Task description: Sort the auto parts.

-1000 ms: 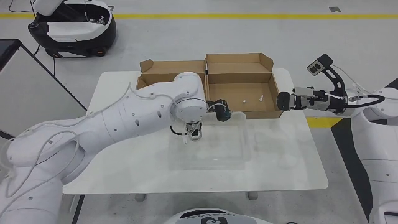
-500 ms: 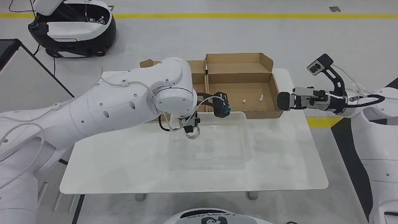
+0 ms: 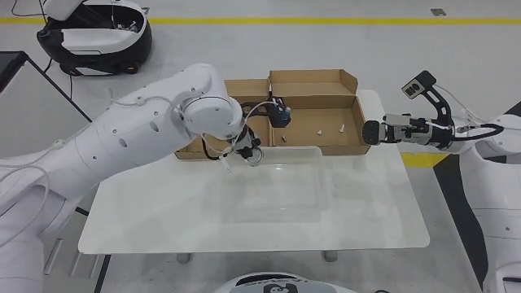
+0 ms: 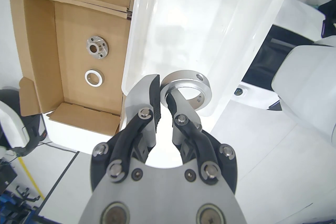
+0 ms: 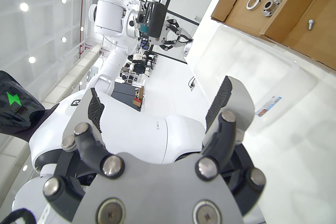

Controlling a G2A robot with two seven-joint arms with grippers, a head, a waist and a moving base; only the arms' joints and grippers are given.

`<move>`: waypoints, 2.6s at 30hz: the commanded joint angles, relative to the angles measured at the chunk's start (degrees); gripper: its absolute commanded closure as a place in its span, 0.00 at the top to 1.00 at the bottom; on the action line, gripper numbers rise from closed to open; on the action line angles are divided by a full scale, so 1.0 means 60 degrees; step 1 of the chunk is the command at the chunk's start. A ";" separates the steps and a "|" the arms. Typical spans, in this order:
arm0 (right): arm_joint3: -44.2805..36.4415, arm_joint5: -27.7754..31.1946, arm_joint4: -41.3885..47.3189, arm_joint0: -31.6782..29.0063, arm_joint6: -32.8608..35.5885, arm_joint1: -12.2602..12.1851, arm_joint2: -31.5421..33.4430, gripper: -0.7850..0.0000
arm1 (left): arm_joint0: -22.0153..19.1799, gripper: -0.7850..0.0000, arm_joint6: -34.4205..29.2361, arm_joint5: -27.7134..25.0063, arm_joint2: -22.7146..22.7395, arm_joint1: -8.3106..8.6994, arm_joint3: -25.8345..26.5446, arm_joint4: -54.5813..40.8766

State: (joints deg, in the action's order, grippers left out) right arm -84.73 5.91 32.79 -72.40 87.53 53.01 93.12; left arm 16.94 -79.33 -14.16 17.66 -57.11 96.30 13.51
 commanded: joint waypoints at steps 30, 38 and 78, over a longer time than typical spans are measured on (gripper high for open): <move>0.0000 0.0000 0.0000 0.0000 0.0000 0.0000 0.0000 1.00 | 0.5056 0.00 0.3157 -0.4957 0.6393 0.2615 0.0390 -0.5981; 0.0000 0.0000 0.0000 0.0000 0.0000 0.0000 0.0000 1.00 | 0.6536 0.00 0.4740 -0.6541 0.7435 0.2962 0.0969 -0.7407; 0.0000 0.0000 0.0000 0.0000 0.0000 0.0000 0.0000 1.00 | 0.7815 0.00 0.6582 -0.7307 0.9287 0.2803 0.2622 -0.9203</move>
State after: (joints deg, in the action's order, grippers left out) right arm -84.73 5.91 32.79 -72.40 87.53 53.01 93.12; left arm 63.72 -40.74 -57.84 73.49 -40.14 111.82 -40.78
